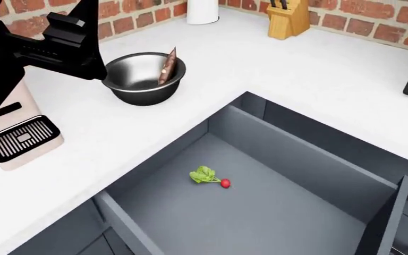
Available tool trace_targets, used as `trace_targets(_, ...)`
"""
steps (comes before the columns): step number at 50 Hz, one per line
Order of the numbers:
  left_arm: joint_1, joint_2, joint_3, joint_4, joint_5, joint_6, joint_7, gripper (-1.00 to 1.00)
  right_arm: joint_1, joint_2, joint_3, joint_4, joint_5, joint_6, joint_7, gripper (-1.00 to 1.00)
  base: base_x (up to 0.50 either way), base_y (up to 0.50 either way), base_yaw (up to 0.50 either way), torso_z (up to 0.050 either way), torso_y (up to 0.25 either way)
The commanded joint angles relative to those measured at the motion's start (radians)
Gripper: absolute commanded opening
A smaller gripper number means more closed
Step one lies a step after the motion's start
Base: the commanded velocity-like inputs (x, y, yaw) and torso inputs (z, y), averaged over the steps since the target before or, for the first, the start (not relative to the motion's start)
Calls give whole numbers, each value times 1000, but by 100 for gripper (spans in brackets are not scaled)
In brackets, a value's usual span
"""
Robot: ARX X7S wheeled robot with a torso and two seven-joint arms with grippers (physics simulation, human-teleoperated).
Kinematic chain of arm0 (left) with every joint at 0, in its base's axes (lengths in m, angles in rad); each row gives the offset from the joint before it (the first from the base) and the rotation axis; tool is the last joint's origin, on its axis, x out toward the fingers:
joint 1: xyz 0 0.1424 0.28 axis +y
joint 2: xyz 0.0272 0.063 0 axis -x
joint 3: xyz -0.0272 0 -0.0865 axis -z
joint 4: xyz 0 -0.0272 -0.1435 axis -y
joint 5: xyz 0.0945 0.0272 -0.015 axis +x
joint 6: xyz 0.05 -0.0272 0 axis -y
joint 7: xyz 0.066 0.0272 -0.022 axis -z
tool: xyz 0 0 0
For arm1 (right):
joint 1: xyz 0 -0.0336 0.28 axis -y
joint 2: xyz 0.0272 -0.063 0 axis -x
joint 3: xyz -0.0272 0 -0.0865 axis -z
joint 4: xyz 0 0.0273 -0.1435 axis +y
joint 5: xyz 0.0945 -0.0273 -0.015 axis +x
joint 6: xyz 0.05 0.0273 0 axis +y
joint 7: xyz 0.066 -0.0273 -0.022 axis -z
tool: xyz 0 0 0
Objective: Place the bar in the bowl and close the drawer.
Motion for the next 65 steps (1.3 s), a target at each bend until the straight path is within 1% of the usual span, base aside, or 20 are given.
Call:
trace_targets(1,9,26,-34,-2,29,13,12,100,-113,-91,86,-44,-285,-16,-231,100,0,0,0,0,0)
trace_targets(8,15,25,-35,0,31,13,11,100,-204,-146,53,-32,-455,-114,-332,100,0,0,0,0,0)
trace_targets(15,19,24,-38,0,30,13,10,100,-277,-199,6,0,-580,-207,-401,100,0,0,0,0,0)
trace_targets(20,26,25,-37,-2,35,15,10,100,-317,-220,-77,14,-637,-232,-420,100,0,0,0,0,0)
trace_targets(24,36,26,-34,-8,43,19,13,100,-354,-236,-126,4,-655,-229,-426,100,0,0,0,0,0)
trace_targets(36,67,28,-31,-21,61,43,24,100,-386,-245,-155,-33,-623,-180,-397,100,0,0,0,0,0)
trace_targets(44,75,25,-32,-22,61,46,22,100,-421,-274,-187,-1,-676,-229,-411,100,0,0,0,0,0)
trace_targets(51,69,33,-37,-23,55,37,19,100,-465,-323,-236,47,-764,-320,-439,100,0,0,0,0,0)
trace_targets(65,76,37,-39,-24,57,34,17,100,-512,-364,-287,124,-848,-410,-471,100,0,0,0,0,0)
